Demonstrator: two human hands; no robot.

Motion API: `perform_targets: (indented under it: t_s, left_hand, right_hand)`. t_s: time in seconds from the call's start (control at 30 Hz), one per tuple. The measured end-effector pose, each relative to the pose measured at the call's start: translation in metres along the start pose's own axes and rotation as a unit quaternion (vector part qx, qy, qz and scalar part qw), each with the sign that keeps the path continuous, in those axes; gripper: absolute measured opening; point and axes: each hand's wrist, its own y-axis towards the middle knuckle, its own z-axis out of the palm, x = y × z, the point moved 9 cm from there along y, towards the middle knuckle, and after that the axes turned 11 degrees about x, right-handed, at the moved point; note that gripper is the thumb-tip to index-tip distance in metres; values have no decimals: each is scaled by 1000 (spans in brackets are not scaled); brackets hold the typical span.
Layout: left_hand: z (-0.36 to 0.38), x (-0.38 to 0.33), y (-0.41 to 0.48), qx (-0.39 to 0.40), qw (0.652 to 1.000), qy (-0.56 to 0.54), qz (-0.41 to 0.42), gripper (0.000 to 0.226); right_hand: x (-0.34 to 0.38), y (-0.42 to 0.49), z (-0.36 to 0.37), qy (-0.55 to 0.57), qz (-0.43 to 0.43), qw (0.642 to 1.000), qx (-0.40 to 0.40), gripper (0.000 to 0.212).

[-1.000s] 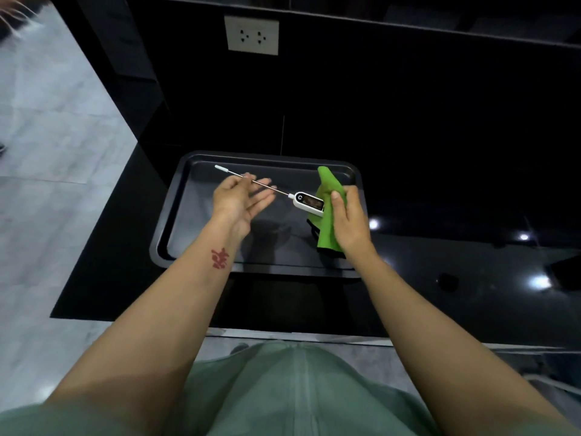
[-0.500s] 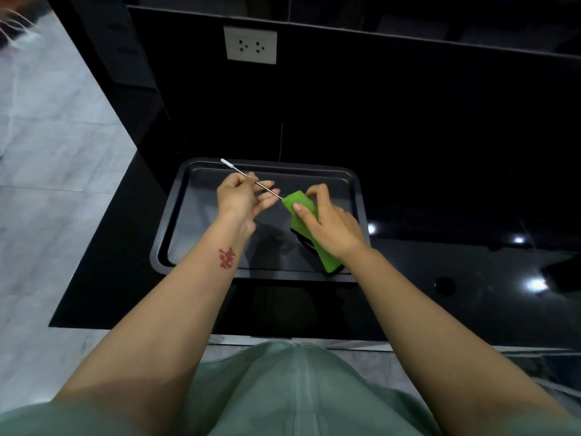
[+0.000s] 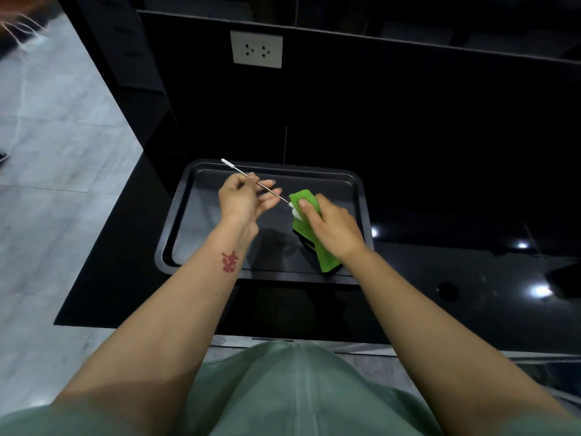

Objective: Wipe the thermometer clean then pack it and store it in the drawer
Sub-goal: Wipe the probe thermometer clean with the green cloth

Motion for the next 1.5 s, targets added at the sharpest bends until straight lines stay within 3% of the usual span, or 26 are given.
perform_targets:
  t_s: [0.1, 0.33, 0.57, 0.77, 1.0, 1.27, 1.5]
  left_hand:
    - [0, -3, 2, 7, 1000, 9, 6, 22]
    - [-6, -10, 1, 8, 999, -14, 28, 21]
    - [-1, -10, 2, 30, 999, 11, 33, 17]
    - [-13, -17, 7, 3, 999, -25, 42, 21]
    - [-5, -12, 3, 27, 999, -10, 40, 20]
    - [-27, -22, 10, -14, 996, -72, 47, 17]
    - [-15, -11, 7, 28, 997, -69, 23, 17]
  right_hand:
    - [9, -4, 1, -62, -26, 998, -10, 42]
    - [-20, 8, -2, 175, 79, 981, -22, 36]
    - [2, 5, 9, 16, 28, 999, 18, 56]
    - [-11, 6, 0, 105, 36, 994, -14, 42]
    - [6, 6, 5, 33, 10, 999, 15, 48]
    - [-8, 2, -3, 107, 22, 994, -22, 37]
    - [17, 5, -3, 45, -10, 999, -1, 37]
